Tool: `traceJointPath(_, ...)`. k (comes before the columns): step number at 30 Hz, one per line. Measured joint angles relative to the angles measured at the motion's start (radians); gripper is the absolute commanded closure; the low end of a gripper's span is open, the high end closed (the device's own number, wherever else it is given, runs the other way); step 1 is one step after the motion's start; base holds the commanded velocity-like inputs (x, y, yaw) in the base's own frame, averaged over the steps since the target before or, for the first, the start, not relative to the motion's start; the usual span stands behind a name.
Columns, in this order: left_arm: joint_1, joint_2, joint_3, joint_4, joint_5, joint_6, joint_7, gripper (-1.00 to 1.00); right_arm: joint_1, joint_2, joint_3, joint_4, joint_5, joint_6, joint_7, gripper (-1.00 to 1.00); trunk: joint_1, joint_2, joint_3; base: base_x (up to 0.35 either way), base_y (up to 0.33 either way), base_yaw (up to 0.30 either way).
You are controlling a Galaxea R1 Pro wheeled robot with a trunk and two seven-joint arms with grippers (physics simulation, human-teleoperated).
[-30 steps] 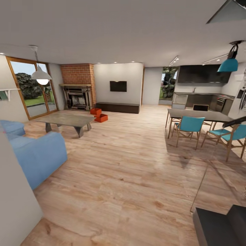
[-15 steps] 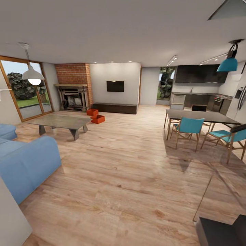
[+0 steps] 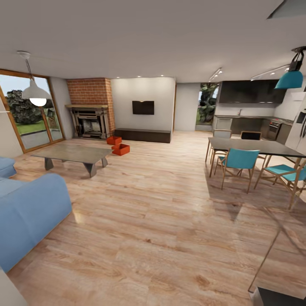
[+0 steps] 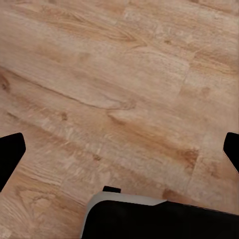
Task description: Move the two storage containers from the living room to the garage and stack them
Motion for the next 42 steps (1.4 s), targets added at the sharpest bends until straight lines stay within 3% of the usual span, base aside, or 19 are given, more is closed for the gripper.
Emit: traceJointPath(42,0.000,0.000,0.000,0.000,0.000,0.000,0.000,-1.00,0.000,0.000,0.000,0.000,0.000,-0.001,0.002,-1.00,0.000,0.000,0.000,0.327,0.000,0.000)
